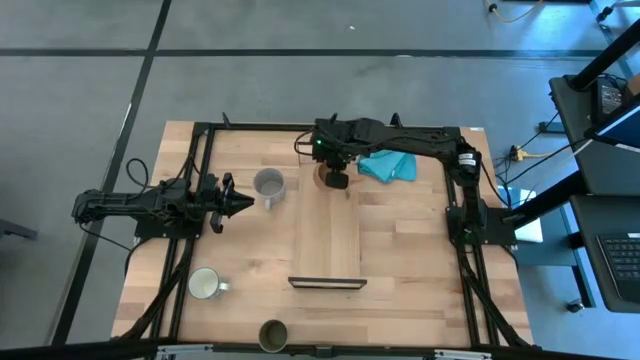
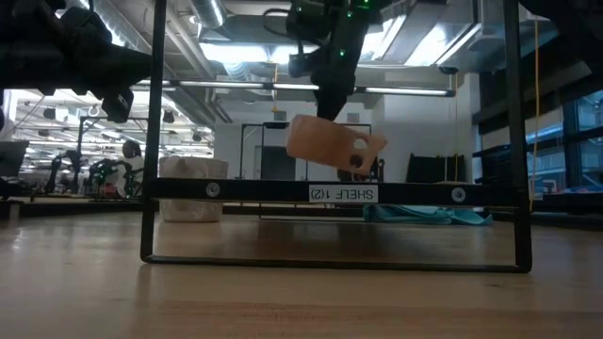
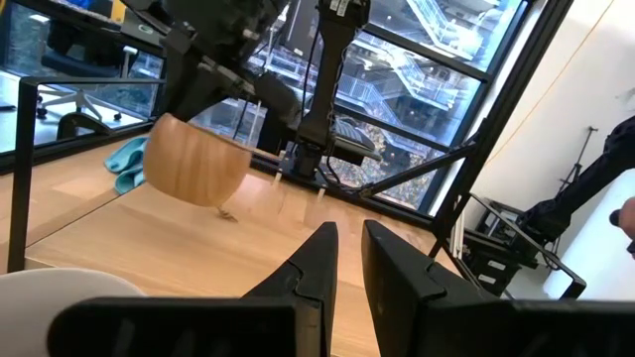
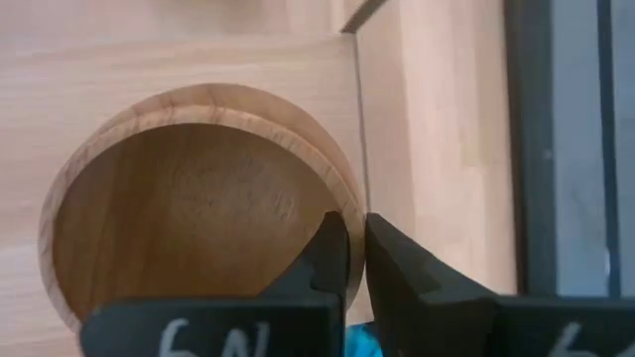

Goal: Stack small to large cups/mugs on shelf
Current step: Put the wooden mug on the shelf

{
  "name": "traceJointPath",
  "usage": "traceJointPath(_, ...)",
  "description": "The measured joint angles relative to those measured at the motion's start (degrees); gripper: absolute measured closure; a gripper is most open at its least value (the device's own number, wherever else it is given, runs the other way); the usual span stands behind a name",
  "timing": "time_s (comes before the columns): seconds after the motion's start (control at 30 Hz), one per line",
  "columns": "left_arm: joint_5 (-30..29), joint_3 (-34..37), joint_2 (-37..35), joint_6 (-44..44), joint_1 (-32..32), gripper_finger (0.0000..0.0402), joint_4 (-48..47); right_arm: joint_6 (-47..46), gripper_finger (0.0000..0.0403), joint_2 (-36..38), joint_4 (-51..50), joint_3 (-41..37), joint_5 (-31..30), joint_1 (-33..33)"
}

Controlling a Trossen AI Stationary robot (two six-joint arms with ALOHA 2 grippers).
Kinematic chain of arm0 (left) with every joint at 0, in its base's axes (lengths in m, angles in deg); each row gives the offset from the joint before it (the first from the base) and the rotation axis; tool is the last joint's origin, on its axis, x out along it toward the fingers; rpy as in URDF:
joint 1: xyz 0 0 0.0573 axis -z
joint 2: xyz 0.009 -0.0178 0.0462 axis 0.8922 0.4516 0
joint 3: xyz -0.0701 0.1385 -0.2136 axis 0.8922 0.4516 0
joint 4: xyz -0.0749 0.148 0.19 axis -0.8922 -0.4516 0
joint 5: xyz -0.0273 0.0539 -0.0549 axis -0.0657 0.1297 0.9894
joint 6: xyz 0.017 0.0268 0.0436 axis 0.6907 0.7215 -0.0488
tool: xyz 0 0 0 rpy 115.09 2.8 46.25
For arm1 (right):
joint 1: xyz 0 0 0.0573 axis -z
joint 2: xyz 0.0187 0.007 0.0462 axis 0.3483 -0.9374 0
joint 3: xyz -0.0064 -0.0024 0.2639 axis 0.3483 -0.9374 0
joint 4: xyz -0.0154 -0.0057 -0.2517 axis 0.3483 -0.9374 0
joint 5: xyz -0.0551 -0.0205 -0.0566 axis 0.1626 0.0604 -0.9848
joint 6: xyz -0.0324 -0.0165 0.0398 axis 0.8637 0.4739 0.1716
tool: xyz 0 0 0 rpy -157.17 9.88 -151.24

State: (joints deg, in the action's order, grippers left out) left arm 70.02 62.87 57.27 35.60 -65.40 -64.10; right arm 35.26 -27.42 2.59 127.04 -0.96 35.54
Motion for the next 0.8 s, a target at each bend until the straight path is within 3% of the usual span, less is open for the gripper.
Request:
traceJointPath(0.13,0.0,0.0,0.0,0.0,0.0,0.0357,0.0,2.2,0.0377,0.0,3.6,-1.8,-2.7,0.1)
traceJointPath(0.43,0.0,0.0,0.0,0.0,0.0,0.0357,0.0,2.8,0.0377,0.0,4.5,-6.4,-1.7,0.2)
traceJointPath(0.8,0.0,0.0,0.0,0.0,0.0,0.0357,0.0,1.6,0.0377,0.0,12.7,-8.2,-2.2,0.4)
